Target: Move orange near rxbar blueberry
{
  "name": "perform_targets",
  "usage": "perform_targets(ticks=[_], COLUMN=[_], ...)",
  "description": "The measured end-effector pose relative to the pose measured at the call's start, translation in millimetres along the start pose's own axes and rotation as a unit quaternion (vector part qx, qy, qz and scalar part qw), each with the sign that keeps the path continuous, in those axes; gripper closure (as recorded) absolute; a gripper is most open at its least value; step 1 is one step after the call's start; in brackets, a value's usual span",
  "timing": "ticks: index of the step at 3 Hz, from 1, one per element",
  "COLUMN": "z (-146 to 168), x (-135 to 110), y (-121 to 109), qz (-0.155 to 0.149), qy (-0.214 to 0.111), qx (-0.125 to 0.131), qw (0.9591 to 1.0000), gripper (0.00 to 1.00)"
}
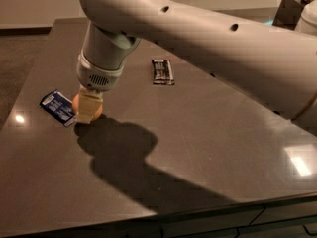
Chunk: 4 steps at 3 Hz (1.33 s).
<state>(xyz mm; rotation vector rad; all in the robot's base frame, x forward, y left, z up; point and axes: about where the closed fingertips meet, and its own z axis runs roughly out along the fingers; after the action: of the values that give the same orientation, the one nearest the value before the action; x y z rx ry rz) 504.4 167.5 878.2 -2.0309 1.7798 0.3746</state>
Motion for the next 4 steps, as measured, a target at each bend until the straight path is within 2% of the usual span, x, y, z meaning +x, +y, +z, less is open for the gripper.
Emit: perform_targets(ticks=[1,4], z=[10,23], x=[-6,2], y=[-1,-4], qz=[0.000,-0.008], qy=[-0.003,0.002], qx=[-0.002,-0.001], qw=[1.0000,1.0000], gripper=[0.97,0.28])
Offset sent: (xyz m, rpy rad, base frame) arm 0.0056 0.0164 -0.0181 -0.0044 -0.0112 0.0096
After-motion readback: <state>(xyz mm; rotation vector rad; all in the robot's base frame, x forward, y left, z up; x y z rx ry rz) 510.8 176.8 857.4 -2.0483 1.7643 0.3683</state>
